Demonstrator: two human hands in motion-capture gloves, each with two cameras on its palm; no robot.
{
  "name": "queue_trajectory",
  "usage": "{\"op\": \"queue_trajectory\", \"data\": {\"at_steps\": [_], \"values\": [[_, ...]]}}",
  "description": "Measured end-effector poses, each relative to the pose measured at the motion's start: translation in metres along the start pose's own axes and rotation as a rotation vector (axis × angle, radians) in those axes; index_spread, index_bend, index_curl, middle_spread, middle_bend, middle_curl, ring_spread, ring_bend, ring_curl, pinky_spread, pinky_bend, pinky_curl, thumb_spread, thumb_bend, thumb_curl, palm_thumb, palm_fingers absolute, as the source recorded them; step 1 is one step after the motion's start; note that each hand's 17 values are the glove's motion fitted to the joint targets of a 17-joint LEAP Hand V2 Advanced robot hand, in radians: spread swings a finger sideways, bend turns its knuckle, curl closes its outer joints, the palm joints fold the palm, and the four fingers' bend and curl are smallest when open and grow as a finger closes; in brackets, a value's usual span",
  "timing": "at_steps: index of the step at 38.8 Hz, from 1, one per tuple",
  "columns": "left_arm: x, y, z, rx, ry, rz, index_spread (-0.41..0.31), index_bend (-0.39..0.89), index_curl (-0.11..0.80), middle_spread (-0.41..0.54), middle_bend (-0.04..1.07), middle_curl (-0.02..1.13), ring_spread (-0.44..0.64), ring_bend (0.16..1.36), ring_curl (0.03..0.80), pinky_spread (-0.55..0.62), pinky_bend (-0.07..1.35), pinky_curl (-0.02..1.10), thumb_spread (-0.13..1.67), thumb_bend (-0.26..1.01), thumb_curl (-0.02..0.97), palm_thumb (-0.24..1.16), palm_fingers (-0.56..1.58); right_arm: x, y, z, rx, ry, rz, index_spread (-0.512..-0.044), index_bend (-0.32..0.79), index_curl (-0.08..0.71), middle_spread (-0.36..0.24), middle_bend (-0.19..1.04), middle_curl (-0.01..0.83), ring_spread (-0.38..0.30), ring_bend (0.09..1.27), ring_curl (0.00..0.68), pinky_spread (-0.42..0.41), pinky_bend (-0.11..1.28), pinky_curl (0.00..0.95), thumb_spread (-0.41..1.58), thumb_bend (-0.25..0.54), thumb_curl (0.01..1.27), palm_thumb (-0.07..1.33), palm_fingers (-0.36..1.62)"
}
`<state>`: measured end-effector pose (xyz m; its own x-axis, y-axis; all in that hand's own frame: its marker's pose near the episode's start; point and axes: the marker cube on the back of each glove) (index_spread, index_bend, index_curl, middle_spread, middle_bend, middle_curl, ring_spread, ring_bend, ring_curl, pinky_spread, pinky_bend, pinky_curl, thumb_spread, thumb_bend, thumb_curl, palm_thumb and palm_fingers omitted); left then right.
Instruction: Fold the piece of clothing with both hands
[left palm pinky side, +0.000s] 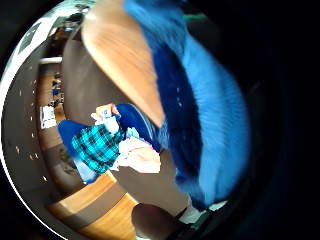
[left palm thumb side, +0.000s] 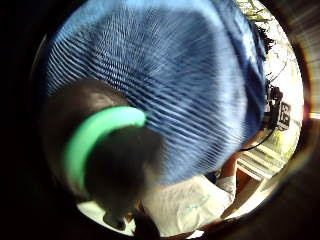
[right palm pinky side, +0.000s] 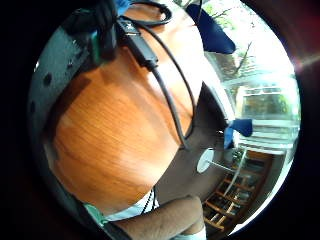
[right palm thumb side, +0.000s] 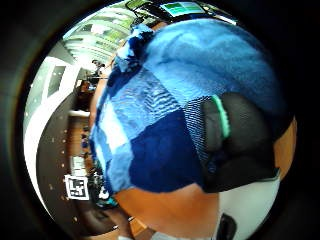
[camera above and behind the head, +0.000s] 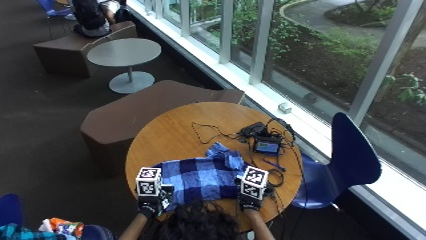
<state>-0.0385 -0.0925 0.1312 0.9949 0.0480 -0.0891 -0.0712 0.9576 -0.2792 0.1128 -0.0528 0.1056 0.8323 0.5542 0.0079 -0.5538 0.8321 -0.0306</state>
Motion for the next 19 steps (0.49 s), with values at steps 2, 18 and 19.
{"op": "queue_trajectory", "data": {"at_steps": [2,18,19], "values": [[0.000,-0.005,0.002,-0.005,0.019,0.012,-0.122,0.10,0.375,0.068,0.13,0.40,0.17,0.55,0.374,0.18,0.56,0.44,1.29,-0.11,0.150,0.02,0.04,-0.004,-0.001,0.001,0.017,0.041,0.003,-0.231,-0.03,0.299,0.051,0.14,0.371,0.040,0.52,0.369,0.065,0.69,0.400,1.30,0.009,0.36,0.74,0.57],[0.041,-0.047,-0.011,0.044,0.022,0.134,-0.093,0.15,0.333,0.207,0.18,0.34,0.40,0.59,0.309,0.45,0.62,0.38,1.23,-0.06,0.085,-0.09,0.01,0.060,-0.030,-0.094,0.006,-0.799,0.101,-0.264,0.03,0.119,-0.160,0.28,0.442,-0.233,0.76,0.475,-0.278,0.98,0.485,1.00,0.054,0.50,1.03,0.95],[0.040,-0.047,-0.012,0.044,0.031,0.138,-0.092,0.15,0.333,0.209,0.18,0.34,0.41,0.59,0.309,0.45,0.62,0.38,1.23,-0.06,0.083,-0.09,0.01,0.057,-0.030,-0.103,0.023,-0.841,0.096,-0.266,0.03,0.118,-0.165,0.28,0.444,-0.237,0.76,0.475,-0.283,0.98,0.482,0.96,0.046,0.51,1.04,0.95]]}}
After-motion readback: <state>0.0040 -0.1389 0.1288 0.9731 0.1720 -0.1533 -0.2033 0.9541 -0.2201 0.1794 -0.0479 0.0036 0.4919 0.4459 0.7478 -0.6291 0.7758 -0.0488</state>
